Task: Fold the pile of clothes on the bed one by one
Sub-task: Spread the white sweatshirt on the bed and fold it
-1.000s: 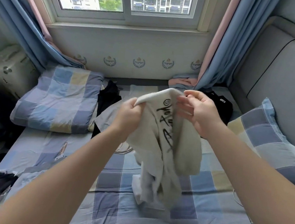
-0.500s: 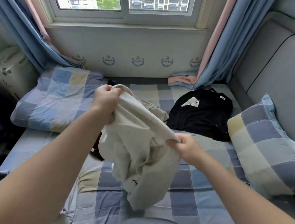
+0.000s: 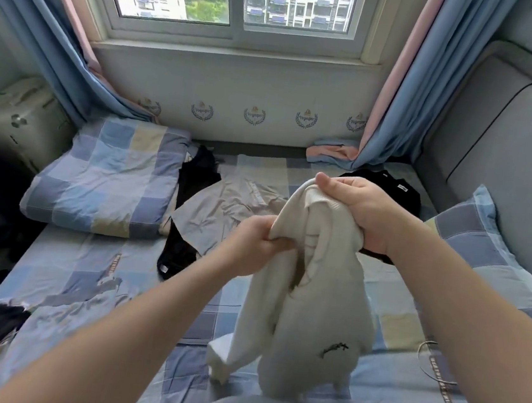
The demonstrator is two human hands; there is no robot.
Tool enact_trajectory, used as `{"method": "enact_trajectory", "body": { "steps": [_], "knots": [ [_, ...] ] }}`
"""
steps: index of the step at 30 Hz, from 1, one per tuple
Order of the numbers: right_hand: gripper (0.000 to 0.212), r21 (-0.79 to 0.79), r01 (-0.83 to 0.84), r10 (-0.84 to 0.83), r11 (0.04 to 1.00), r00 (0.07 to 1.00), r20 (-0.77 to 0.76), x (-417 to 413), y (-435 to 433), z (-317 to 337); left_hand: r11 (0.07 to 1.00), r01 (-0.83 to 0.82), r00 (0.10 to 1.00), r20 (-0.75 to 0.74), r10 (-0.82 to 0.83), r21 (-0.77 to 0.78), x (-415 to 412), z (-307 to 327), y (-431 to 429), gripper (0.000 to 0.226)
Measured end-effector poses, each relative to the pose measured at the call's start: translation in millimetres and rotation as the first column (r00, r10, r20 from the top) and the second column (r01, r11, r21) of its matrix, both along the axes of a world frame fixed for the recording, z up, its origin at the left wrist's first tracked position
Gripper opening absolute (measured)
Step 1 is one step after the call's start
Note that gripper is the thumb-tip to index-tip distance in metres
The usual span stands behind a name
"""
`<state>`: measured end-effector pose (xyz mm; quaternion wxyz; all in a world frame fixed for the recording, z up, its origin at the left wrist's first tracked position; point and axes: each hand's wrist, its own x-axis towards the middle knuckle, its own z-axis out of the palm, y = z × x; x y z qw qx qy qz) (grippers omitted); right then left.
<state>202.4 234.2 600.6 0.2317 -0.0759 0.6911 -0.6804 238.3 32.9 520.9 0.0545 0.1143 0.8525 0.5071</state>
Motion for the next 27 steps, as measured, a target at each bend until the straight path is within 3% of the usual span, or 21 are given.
{"method": "enact_trajectory", "body": {
  "steps": [3, 6, 10, 12, 14, 16, 18, 19, 21, 24, 27],
  "knots": [
    [0.036, 0.022, 0.06, -0.061, 0.998, 0.998, 0.019, -9.4, 15.8, 8.3, 0.948, -0.189, 0.971, 0.189, 0.143, 0.254, -4.0, 9.2, -8.3, 0.027],
    [0.036, 0.115, 0.127, -0.127, 0.985, 0.992, -0.001, -18.6, 29.1, 9.7, 0.863, -0.292, 0.927, 0.345, 0.149, 0.412, -7.3, 25.7, -17.3, 0.026],
    [0.045, 0.269, 0.2, -0.189, 0.942, 0.98, -0.066, -23.8, 33.7, 0.4, 0.824, -0.304, 0.927, 0.348, 0.14, 0.479, -20.2, 47.9, -13.9, 0.03],
    [0.058, 0.311, 0.199, -0.178, 0.929, 0.98, -0.094, -22.7, 30.4, -0.5, 0.865, -0.299, 0.949, 0.223, 0.224, 0.403, -29.0, 59.6, -12.1, 0.025],
    [0.056, 0.28, 0.212, -0.194, 0.936, 0.977, -0.092, -22.9, 24.3, 4.0, 0.939, -0.233, 0.968, -0.033, 0.25, 0.254, -35.5, 67.0, -15.5, 0.02],
    [0.051, 0.212, 0.237, -0.226, 0.948, 0.971, -0.075, -25.9, 16.5, 14.0, 0.984, -0.166, 0.958, -0.249, 0.146, -0.063, -34.7, 72.1, -21.1, 0.038],
    [0.049, 0.15, 0.267, -0.262, 0.952, 0.964, -0.053, -31.1, 10.6, 26.9, 0.878, -0.207, 0.918, -0.397, 0.021, -0.431, -32.9, 73.3, -27.5, 0.071],
    [0.046, 0.126, 0.282, -0.28, 0.951, 0.959, -0.04, -34.1, 8.2, 34.0, 0.818, -0.24, 0.892, -0.452, -0.027, -0.522, -33.8, 73.9, -30.8, 0.076],
    [0.038, 0.096, 0.299, -0.299, 0.949, 0.954, -0.015, -40.9, 3.8, 48.2, 0.799, -0.273, 0.846, -0.53, -0.065, -0.535, -34.4, 78.7, -37.4, 0.071],
    [0.035, 0.097, 0.262, -0.265, 0.96, 0.964, 0.021, -49.4, -6.4, 65.7, 0.839, -0.326, 0.785, -0.62, -0.017, -0.435, -31.3, 91.2, -47.1, 0.061],
    [0.035, 0.112, 0.217, -0.22, 0.97, 0.975, 0.015, -58.9, -14.9, 75.5, 0.844, -0.436, 0.699, -0.708, 0.1, -0.311, -28.7, 99.9, -53.5, 0.032]
  ]
}}
